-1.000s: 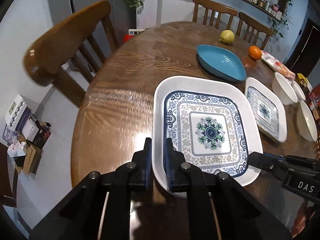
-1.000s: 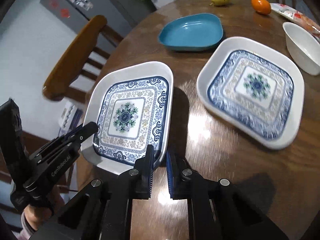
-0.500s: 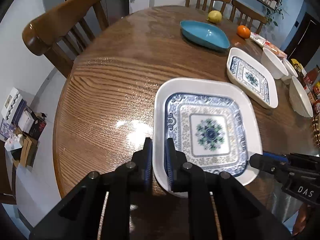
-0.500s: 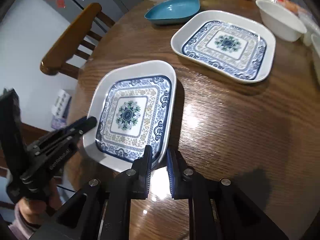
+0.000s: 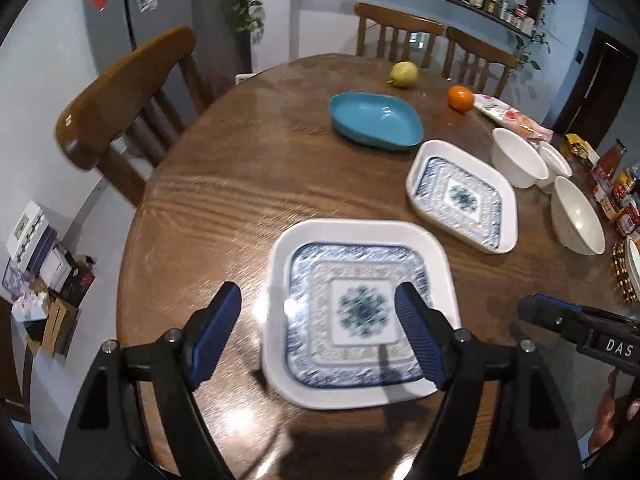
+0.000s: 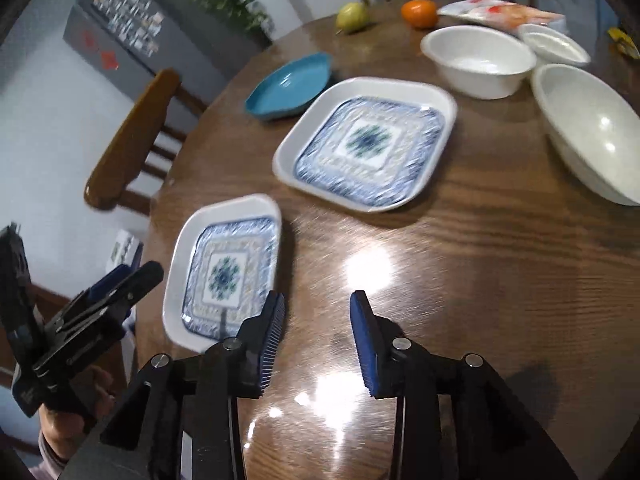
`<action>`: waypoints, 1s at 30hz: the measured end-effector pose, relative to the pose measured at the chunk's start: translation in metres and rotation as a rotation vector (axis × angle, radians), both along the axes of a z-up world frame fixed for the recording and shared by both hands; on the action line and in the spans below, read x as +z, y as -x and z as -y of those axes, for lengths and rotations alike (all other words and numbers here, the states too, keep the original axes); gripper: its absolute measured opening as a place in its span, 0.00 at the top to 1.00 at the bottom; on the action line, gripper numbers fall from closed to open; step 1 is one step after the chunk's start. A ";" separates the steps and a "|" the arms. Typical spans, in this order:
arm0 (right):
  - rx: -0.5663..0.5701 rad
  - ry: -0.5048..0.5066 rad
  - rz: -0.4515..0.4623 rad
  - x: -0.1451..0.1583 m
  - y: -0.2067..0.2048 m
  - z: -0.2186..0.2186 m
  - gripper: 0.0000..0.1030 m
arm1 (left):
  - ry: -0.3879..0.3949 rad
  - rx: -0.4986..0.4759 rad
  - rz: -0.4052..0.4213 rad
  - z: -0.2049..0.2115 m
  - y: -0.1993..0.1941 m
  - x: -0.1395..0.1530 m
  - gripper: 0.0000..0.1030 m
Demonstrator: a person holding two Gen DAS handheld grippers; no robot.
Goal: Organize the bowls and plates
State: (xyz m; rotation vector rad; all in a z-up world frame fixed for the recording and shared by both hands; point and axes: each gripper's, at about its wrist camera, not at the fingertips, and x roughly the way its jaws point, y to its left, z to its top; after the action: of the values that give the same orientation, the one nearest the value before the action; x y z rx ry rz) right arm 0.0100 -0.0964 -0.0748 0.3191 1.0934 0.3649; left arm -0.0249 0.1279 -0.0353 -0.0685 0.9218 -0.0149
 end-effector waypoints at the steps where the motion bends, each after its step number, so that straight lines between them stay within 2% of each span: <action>1: -0.016 -0.002 0.002 0.000 -0.001 0.006 0.64 | 0.007 -0.013 0.001 0.005 -0.005 0.001 0.24; 9: -0.145 0.017 0.024 0.002 -0.023 0.044 0.63 | -0.015 -0.088 0.034 0.049 -0.048 0.008 0.24; 12: -0.166 0.036 0.038 0.002 -0.038 0.055 0.63 | -0.050 -0.122 0.056 0.069 -0.070 0.008 0.24; 22: -0.192 0.070 0.022 -0.021 -0.085 0.049 0.63 | -0.153 -0.165 0.027 0.096 -0.131 -0.024 0.25; 27: -0.189 0.089 0.015 -0.029 -0.100 0.039 0.63 | -0.185 -0.165 -0.005 0.097 -0.149 -0.037 0.28; 29: -0.184 0.095 0.010 -0.031 -0.105 0.035 0.63 | -0.181 -0.170 -0.024 0.095 -0.154 -0.042 0.33; 30: -0.184 0.102 0.007 -0.033 -0.106 0.034 0.63 | -0.175 -0.175 -0.034 0.095 -0.155 -0.044 0.39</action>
State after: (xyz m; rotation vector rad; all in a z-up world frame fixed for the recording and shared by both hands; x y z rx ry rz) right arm 0.1164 -0.1306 -0.1074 0.3249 1.0627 0.1465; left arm 0.1298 0.0332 -0.0796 0.1751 0.9573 -0.0953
